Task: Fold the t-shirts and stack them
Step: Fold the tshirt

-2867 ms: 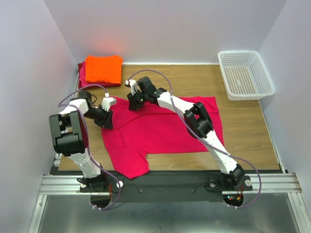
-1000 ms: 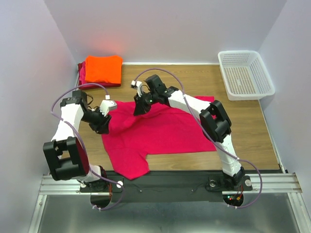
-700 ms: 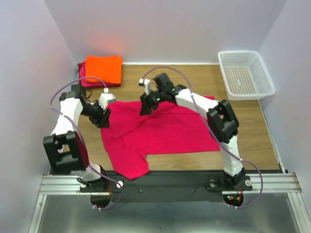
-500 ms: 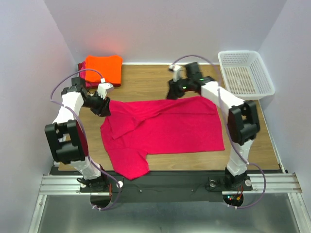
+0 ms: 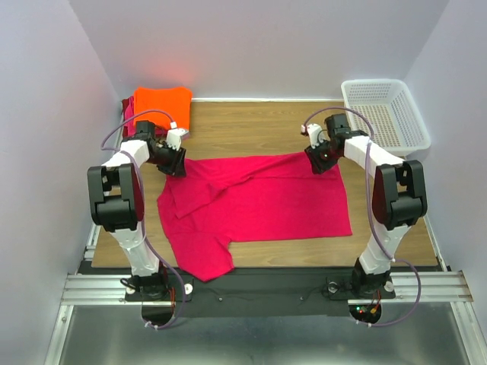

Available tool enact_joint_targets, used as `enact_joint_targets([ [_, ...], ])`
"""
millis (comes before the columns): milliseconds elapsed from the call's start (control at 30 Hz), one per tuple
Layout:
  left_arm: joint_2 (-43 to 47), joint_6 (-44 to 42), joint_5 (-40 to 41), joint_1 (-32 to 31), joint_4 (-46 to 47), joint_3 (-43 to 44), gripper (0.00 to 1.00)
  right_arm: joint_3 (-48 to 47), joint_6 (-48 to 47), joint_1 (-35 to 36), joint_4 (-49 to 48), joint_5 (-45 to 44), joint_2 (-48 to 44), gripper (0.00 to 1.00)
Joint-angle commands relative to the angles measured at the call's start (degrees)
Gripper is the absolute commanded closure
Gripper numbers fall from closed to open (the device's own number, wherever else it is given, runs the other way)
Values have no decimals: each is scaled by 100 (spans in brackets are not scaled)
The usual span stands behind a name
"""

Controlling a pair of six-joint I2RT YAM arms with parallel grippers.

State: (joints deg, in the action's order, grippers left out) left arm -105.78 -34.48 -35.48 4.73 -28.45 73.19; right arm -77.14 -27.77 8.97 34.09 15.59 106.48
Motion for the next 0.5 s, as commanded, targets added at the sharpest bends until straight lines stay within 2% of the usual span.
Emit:
enact_joint_targets([
  [0, -109, 214, 313, 1, 234, -59, 55, 76, -659, -168, 81, -530, -153, 59],
  [467, -409, 196, 595, 1, 234, -15, 55, 270, -1345, -168, 204, -707, -39, 61],
])
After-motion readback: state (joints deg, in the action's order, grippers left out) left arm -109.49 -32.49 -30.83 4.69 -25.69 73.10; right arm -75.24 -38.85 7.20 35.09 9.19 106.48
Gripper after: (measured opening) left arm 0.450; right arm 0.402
